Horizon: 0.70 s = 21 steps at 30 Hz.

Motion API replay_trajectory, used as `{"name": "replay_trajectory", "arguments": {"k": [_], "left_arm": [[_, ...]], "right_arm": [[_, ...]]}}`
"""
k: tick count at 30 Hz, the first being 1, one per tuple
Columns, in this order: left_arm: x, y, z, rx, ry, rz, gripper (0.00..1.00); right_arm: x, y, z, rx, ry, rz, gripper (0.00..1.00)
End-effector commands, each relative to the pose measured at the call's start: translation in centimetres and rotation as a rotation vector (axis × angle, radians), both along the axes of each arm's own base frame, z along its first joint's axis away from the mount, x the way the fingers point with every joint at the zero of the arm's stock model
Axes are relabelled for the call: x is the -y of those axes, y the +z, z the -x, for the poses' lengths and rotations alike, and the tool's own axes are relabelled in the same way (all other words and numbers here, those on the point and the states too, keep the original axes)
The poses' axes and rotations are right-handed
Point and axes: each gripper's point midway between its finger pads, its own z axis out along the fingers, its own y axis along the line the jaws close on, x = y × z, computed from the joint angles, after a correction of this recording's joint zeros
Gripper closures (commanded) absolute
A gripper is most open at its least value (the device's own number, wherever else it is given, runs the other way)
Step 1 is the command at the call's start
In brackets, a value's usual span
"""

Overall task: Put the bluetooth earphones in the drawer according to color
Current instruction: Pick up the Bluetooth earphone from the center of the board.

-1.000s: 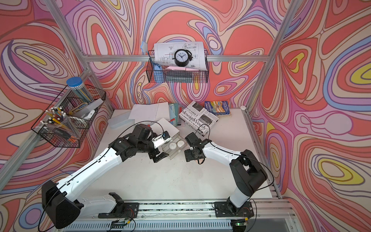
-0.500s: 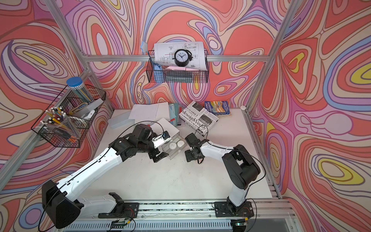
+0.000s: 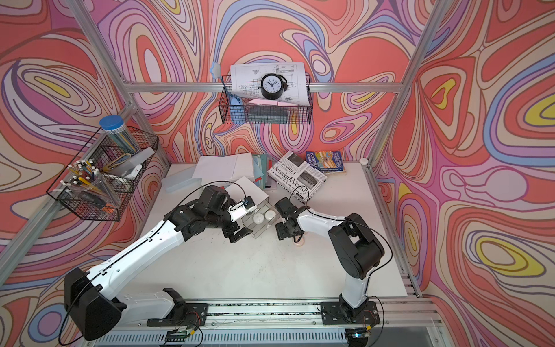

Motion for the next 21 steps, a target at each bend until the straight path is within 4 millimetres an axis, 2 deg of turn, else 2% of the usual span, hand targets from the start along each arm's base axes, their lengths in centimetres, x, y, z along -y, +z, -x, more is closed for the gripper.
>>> {"name": "replay_trajectory", "arguments": {"k": [1, 5, 8, 14, 18, 20, 21], "left_arm": [[0.1, 0.9, 0.5, 0.000, -0.009, 0.012, 0.01], [0.0, 1.0, 0.5, 0.004, -0.007, 0.012, 0.01], [0.0, 1.0, 0.5, 0.002, -0.007, 0.014, 0.01], [0.0, 1.1, 0.5, 0.004, -0.007, 0.013, 0.02], [0.0, 1.0, 0.5, 0.002, -0.007, 0.013, 0.02], [0.0, 1.0, 0.5, 0.001, -0.006, 0.013, 0.01], [0.0, 1.0, 0.5, 0.001, -0.007, 0.013, 0.02]], "right_arm": [[0.3, -0.4, 0.2, -0.029, -0.004, 0.023, 0.37], [0.6, -0.3, 0.6, -0.045, -0.012, 0.027, 0.42], [0.7, -0.2, 0.9, -0.053, -0.010, 0.030, 0.49], [1.2, 0.1, 0.9, -0.051, -0.019, 0.056, 0.53], [1.8, 0.3, 1.3, -0.049, -0.039, 0.066, 0.63], [2.2, -0.1, 1.7, -0.055, -0.050, 0.077, 0.64], [2.1, 0.9, 1.5, -0.028, -0.054, 0.056, 0.65]]}}
